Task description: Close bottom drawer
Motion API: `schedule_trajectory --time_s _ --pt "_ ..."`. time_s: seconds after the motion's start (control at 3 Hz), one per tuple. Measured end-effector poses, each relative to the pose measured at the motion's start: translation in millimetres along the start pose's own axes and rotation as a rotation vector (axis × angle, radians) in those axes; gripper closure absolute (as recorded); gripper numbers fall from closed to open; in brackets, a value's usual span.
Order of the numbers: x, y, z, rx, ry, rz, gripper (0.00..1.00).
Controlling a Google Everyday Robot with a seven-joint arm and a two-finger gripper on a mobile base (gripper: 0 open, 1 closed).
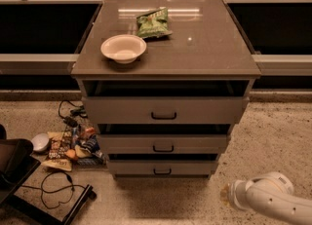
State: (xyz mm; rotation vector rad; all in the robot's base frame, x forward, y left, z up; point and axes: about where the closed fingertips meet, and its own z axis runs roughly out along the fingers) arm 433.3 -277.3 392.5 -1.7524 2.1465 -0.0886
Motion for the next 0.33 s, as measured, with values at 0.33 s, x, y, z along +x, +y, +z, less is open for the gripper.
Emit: schedule_trajectory --time_s 0.33 --pt "-27.5 59.4 -18.8 -0.075 0.045 -0.106 1.0"
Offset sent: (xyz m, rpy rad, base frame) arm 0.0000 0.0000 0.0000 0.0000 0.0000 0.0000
